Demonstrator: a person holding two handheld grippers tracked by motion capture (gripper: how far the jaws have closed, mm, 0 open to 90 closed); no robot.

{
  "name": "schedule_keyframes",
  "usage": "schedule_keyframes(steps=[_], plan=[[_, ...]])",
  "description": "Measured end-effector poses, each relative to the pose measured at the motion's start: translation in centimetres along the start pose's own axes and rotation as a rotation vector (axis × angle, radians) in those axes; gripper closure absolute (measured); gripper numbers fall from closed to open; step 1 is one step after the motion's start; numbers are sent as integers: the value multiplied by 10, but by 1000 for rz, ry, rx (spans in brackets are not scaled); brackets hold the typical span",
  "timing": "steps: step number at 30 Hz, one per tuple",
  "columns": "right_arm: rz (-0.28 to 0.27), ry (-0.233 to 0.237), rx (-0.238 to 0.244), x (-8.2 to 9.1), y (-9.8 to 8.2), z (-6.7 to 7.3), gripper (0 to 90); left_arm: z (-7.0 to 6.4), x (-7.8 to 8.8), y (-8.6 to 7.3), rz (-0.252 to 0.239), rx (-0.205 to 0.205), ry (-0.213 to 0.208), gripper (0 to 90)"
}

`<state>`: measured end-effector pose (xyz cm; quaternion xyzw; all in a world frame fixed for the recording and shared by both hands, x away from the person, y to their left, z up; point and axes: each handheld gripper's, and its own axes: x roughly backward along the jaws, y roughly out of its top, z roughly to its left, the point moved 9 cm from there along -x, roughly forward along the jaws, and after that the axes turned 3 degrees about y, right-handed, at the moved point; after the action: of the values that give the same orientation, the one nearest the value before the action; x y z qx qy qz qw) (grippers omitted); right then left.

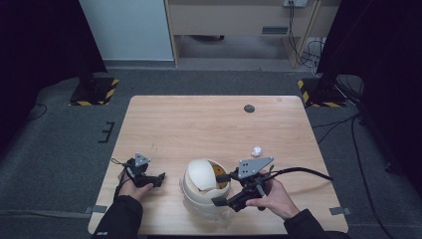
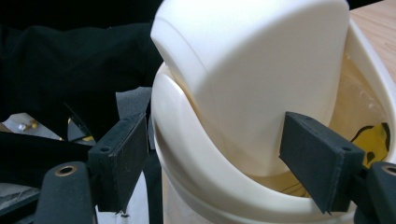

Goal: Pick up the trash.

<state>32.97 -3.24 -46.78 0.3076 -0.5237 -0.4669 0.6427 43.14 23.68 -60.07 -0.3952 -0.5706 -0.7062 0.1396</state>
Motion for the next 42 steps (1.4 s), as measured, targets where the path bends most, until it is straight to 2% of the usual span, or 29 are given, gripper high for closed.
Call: schedule_keyframes(steps=[8,11,16,21,26,30,31,36,39,42], plan=[[1,1,-6,-2,0,-1,221,0,0,0,0,0,0,0],[39,-7,16,-6,0,0,182,0,0,0,-1,0,0,0],[39,-19,21,-7,-1,-2,209,0,0,0,-1,0,0,0],[24,-29,15,2,4,-2,209,0,0,0,-1,0,0,0],[-6,-44,20,20,11,-3,213,0,0,0,-1,0,0,0],[-65,-89,16,41,22,-10,211,0,0,0,-1,0,0,0],[-88,-119,10,53,25,-15,208,0,0,0,-1,0,0,0],[-119,-180,-8,72,26,-28,206,0,0,0,-1,1,0,0],[-143,-231,-20,85,28,-37,206,0,0,0,-1,0,0,0],[-160,-302,-31,99,26,-48,207,0,0,0,-1,0,0,0]])
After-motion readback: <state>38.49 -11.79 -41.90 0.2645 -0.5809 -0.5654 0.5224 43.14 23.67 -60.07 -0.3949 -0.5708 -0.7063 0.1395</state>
